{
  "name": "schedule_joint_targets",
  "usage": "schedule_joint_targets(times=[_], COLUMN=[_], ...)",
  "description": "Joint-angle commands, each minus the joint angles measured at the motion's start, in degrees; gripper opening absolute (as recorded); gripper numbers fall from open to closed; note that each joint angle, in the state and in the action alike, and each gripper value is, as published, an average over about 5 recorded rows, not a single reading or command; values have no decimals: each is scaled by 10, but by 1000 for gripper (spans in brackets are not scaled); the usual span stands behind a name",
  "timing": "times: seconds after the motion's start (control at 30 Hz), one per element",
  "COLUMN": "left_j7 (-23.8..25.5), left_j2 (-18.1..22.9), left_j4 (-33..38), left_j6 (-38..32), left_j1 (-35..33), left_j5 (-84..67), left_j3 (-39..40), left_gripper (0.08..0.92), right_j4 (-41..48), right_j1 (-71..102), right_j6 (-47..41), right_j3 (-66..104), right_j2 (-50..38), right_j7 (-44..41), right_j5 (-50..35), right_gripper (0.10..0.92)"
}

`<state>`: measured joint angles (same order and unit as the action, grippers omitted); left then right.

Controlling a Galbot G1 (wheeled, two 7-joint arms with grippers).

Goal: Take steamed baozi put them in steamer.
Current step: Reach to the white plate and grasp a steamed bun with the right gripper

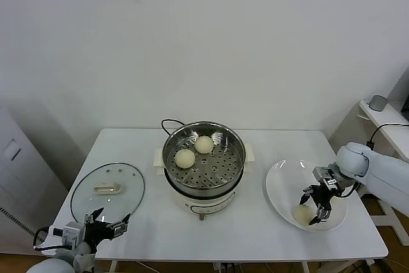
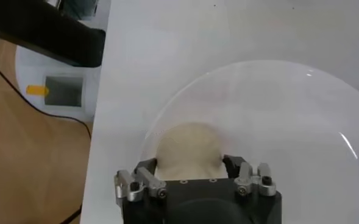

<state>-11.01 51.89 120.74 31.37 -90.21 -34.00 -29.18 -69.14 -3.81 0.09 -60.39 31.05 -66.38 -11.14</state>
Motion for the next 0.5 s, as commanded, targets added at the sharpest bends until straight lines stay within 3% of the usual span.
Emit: schedule_joint_targets(times=[0.03, 0.17, 0.5], left_j7=[0, 0, -1], left_j2=[1, 2, -3], left_j4=[2, 2, 4], left_j6=[0, 0, 3], left_j1=[-1, -2, 0], left_j5=[0, 0, 1], left_j3=[-1, -1, -1], left_gripper=[823, 823, 823], right_j4=[7, 6, 5], right_j1=[21, -7, -208], right_j6=[-3, -3, 30], right_j3=[20, 4, -51], right_j2=[4, -2, 12], right_j7=[-3, -17, -73], right_j5=[-7, -12, -51], right_gripper=[558, 520, 518])
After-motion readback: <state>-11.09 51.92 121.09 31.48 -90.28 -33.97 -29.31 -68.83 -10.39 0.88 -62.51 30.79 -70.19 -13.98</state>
